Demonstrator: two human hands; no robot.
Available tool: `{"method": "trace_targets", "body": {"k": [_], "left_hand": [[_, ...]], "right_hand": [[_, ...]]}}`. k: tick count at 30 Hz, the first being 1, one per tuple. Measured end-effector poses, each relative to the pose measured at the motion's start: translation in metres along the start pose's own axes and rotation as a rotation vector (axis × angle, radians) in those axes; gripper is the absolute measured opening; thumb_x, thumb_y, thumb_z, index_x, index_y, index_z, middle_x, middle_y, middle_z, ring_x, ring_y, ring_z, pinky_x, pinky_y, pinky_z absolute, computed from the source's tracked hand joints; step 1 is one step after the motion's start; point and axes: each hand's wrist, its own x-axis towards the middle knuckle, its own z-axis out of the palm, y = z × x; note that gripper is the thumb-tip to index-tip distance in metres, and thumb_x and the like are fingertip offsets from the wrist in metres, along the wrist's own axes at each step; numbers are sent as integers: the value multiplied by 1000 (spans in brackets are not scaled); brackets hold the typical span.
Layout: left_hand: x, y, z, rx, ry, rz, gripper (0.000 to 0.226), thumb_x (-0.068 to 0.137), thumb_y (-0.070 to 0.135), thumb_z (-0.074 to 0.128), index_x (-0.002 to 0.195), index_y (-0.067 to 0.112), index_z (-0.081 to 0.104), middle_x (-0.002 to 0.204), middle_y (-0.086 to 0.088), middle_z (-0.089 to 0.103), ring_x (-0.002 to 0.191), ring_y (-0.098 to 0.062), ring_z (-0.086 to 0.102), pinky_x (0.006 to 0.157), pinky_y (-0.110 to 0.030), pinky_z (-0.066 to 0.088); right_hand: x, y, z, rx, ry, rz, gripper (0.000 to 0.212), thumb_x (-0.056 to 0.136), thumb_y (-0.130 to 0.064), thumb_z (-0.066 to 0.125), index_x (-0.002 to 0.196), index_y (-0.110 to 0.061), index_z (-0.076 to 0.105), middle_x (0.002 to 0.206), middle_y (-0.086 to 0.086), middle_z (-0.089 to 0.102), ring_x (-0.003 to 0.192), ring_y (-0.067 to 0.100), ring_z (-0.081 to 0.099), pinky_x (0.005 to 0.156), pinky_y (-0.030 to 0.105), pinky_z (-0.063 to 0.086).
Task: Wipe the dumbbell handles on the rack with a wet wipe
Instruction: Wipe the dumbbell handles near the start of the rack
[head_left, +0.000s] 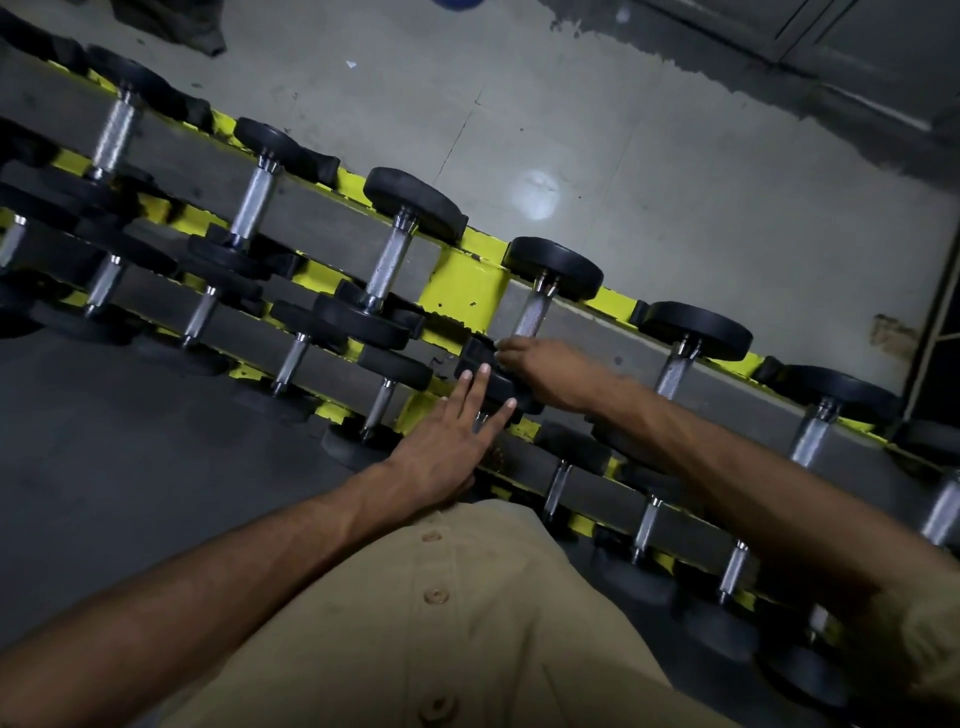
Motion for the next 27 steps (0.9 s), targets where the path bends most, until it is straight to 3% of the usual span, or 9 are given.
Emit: {"method": "trace_targets", "body": {"k": [3, 5, 8, 11, 14, 16, 19, 23, 27], "left_hand": [[-1, 3, 1, -8, 3, -11, 110, 97, 19, 66, 164, 19, -21, 157, -32, -41, 155, -48, -22, 128, -54, 20], [-1, 2, 1, -11, 6, -13, 111, 97, 18, 66, 164, 19, -22, 157, -31, -42, 155, -48, -22, 128, -54, 20], [0, 2, 3, -12, 18, -23, 113, 96, 20, 69, 164, 20, -21, 157, -31, -42, 155, -49, -21, 128, -55, 22], [0, 5, 4, 0, 24, -26, 112, 97, 21, 69, 164, 18, -20, 157, -33, -41, 156, -50, -20, 127, -54, 23], [0, 6, 4, 2, 33, -24, 108, 98, 17, 65, 165, 19, -19, 158, -33, -40, 156, -49, -19, 127, -54, 23], [0, 4, 5, 2, 44, -25, 105, 98, 13, 62, 165, 20, -19, 160, -32, -38, 156, -48, -18, 127, -55, 23], [1, 2, 5, 1, 51, -24, 102, 99, 10, 60, 165, 21, -18, 161, -32, -37, 157, -48, -17, 127, -55, 22], [1, 2, 5, -6, 46, -23, 104, 98, 12, 62, 166, 22, -17, 161, -32, -37, 157, -47, -18, 127, -55, 23], [0, -1, 5, -6, 33, -8, 106, 97, 12, 63, 165, 22, -19, 160, -30, -40, 157, -47, -19, 128, -55, 22]], "right_hand": [[8, 13, -23, -129, -3, -19, 48, 97, -9, 58, 144, -18, 55, 156, 1, 46, 129, 23, 58, 94, 40, 57], [11, 29, -41, -203, 93, 85, 56, 89, 5, 55, 140, -19, 59, 152, 0, 51, 122, 26, 64, 82, 41, 58], [13, 35, -50, -186, 165, 208, 54, 85, 6, 53, 132, -18, 63, 137, 0, 62, 107, 30, 69, 70, 39, 58], [23, 9, -45, -216, -8, 84, 35, 94, -7, 56, 127, -16, 64, 125, 5, 67, 102, 29, 68, 71, 38, 55], [47, -7, -55, -303, -192, 136, 24, 96, -27, 63, 116, -15, 67, 108, 6, 70, 92, 27, 67, 67, 37, 49], [63, -14, -68, -353, -340, 223, 25, 92, -29, 69, 112, -14, 70, 109, 6, 70, 97, 28, 67, 68, 36, 46], [76, -26, -65, -318, -498, 246, 15, 96, -23, 61, 102, -10, 66, 99, 6, 66, 95, 26, 65, 73, 35, 48], [65, -27, -50, -92, -483, 217, 20, 99, -22, 53, 104, -8, 68, 103, 8, 70, 92, 30, 67, 82, 42, 58], [50, 0, -65, -73, -349, 162, 19, 98, -30, 60, 111, -27, 73, 101, -1, 74, 85, 23, 71, 71, 39, 60]]}}
